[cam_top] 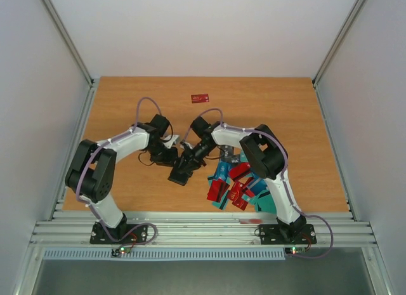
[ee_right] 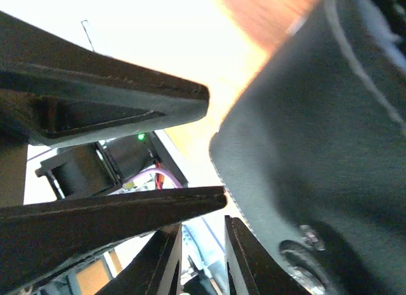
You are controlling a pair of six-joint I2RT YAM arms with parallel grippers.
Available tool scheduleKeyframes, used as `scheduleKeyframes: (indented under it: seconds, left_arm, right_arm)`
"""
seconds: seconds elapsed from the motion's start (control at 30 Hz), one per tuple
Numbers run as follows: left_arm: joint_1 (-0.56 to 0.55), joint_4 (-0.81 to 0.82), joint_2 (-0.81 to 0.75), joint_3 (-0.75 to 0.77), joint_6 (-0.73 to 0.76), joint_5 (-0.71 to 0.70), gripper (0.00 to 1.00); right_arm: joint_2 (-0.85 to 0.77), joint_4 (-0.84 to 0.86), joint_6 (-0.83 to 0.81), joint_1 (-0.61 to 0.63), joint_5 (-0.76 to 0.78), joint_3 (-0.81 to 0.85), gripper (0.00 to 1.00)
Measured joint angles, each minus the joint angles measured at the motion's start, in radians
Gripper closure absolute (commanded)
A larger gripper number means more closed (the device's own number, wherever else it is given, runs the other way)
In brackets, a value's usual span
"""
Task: Put the credit cards into the card holder
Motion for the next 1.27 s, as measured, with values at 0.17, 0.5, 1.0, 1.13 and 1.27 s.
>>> scheduleKeyframes:
  seconds: [0.17, 0.5, 1.0, 1.13, 1.27]
  left_arm:
    - [0.001, -0.018, -0.034, 0.043, -0.019, -0.048, 0.67]
    - [-0.006, -0.081, -0.148, 0.154, -0.047, -0.067, 0.53]
    - [-0.019, -0.169, -0.513, 0.198, -0.108, -0.207, 0.01]
    - [-0.019, -0.167, -0.602, 0.196, -0.114, -0.257, 0.01]
    - [-0.019, -0.165, -0.675, 0.176, -0.119, -0.287, 0.01]
  right_arm:
    - [-0.02, -0.109, -0.036, 0.0, 0.009, 0.092, 0.68]
    - [-0.261, -0.302, -0.132, -0.013, 0.275, 0.166, 0.02]
    - [-1.011, -0.216, -0.144, -0.071, 1.006, -0.049, 0.01]
    - [-1.048, -0.257, -0.145, -0.071, 1.131, -0.064, 0.01]
    - [-1.06, -0.283, -0.145, -0.071, 1.182, -0.078, 0.02]
